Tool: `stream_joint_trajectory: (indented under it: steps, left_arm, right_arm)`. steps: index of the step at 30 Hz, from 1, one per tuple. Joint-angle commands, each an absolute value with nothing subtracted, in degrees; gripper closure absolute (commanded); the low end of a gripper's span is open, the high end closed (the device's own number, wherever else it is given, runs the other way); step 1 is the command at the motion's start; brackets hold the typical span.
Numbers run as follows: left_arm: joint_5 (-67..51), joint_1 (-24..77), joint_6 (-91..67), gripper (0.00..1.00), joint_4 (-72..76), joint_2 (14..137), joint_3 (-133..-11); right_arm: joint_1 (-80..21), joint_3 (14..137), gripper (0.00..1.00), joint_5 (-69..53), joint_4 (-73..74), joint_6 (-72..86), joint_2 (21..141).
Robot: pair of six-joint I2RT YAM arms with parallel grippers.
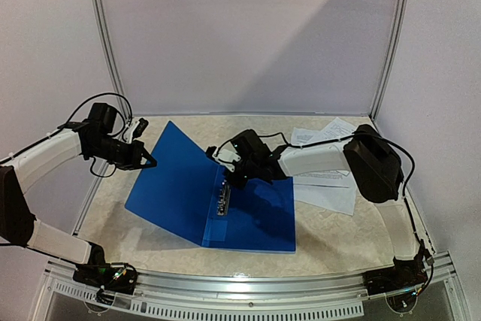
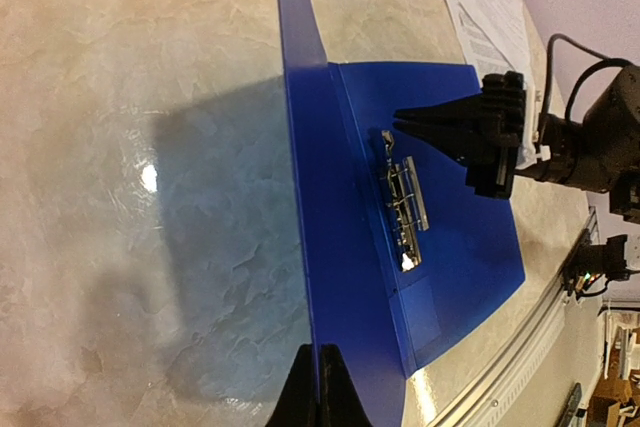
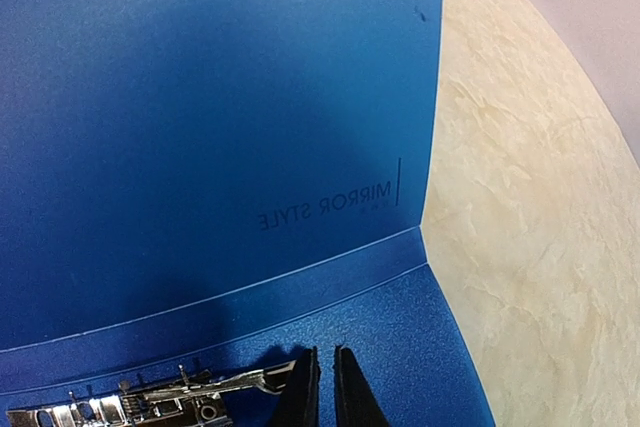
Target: Put the files into the folder
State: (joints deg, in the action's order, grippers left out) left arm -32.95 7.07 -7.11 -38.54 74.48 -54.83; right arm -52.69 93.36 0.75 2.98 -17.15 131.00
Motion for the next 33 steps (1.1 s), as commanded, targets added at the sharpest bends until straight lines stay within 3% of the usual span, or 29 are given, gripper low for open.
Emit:
stream_joint_trajectory:
  steps: [1,7,11,21,29,33]
  left_arm:
    - [-33.0,7.2,-6.3,1.0,-39.3,73.2,-55.2]
    - [-31.8,6.8,-7.4,1.0,-38.3,73.0,-54.1]
    - [-31.6,6.7,-8.0,1.0,-37.8,72.9,-53.8]
    - [-31.3,6.5,-8.8,1.0,-36.9,72.4,-53.1]
    - [-31.0,6.3,-8.5,1.0,-37.1,72.0,-53.3]
    - [-31.0,5.9,-8.4,1.0,-37.2,72.1,-53.3]
  right_arm:
    - [-52.2,94.8,0.91,0.7,4.2,-14.1,129.7]
    - [-49.8,97.4,0.78,3.4,11.3,-4.5,121.8]
    - [-42.0,96.3,0.74,-1.4,20.8,12.6,115.3]
    - [-12.5,65.1,0.67,-12.1,17.4,40.7,95.2]
    - [4.7,61.8,0.59,-16.4,11.4,46.4,98.2]
    - [7.3,62.3,0.58,-15.7,9.7,48.9,103.0]
